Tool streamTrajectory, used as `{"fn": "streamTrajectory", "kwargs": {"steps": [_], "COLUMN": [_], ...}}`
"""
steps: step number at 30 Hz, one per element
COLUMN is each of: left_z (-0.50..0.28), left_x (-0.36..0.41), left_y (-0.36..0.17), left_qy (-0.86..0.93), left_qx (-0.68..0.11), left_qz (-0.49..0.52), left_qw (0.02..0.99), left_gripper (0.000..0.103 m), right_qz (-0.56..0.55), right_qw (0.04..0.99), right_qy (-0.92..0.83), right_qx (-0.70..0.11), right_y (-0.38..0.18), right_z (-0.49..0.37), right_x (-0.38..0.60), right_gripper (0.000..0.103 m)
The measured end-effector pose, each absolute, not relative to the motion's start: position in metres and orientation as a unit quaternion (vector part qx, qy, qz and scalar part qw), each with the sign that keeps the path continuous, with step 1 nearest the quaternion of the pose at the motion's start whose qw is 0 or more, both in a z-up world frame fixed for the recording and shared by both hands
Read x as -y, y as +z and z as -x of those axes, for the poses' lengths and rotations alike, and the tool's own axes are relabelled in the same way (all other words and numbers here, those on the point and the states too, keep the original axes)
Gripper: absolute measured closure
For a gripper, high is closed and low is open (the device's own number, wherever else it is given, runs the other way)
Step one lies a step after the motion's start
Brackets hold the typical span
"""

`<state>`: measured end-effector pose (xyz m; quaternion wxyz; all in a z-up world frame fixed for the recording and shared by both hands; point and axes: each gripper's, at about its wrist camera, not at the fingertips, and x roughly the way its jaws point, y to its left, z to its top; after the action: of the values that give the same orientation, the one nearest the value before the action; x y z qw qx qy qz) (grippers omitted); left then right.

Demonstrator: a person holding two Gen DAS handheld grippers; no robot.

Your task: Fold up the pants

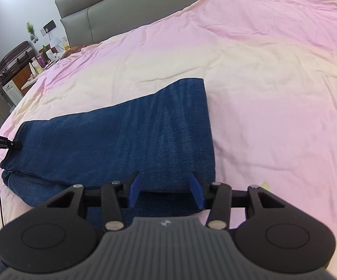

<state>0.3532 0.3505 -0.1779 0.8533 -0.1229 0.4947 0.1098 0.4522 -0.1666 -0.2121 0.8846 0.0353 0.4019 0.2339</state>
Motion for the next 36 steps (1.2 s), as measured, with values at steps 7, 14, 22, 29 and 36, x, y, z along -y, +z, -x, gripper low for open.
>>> {"fn": "streamTrajectory", "kwargs": {"steps": [7, 14, 22, 29, 36], "left_z": [-0.33, -0.362, -0.381, -0.379, -0.336], "left_x": [-0.342, -0.315, -0.334, -0.344, -0.332], "left_y": [-0.134, -0.138, -0.193, -0.209, -0.17], "left_qy": [0.117, 0.126, 0.152, 0.141, 0.142], "left_qx": [-0.428, -0.398, -0.426, -0.427, -0.404], "left_qz": [0.093, 0.076, 0.105, 0.131, 0.106], "left_qw": [0.891, 0.905, 0.886, 0.884, 0.898], "left_gripper": [0.064, 0.083, 0.097, 0.097, 0.096], "right_qz": [0.0, 0.041, 0.024, -0.013, 0.016], "right_qw": [0.895, 0.911, 0.907, 0.893, 0.903], "right_qy": [0.216, 0.211, 0.178, 0.156, 0.18], "right_qx": [-0.389, -0.351, -0.38, -0.423, -0.391], "right_y": [-0.202, -0.187, -0.224, -0.267, -0.224], "right_z": [-0.47, -0.527, -0.621, -0.653, -0.602], "right_x": [0.172, 0.133, 0.102, 0.112, 0.114], "right_gripper": [0.059, 0.074, 0.087, 0.092, 0.083]}}
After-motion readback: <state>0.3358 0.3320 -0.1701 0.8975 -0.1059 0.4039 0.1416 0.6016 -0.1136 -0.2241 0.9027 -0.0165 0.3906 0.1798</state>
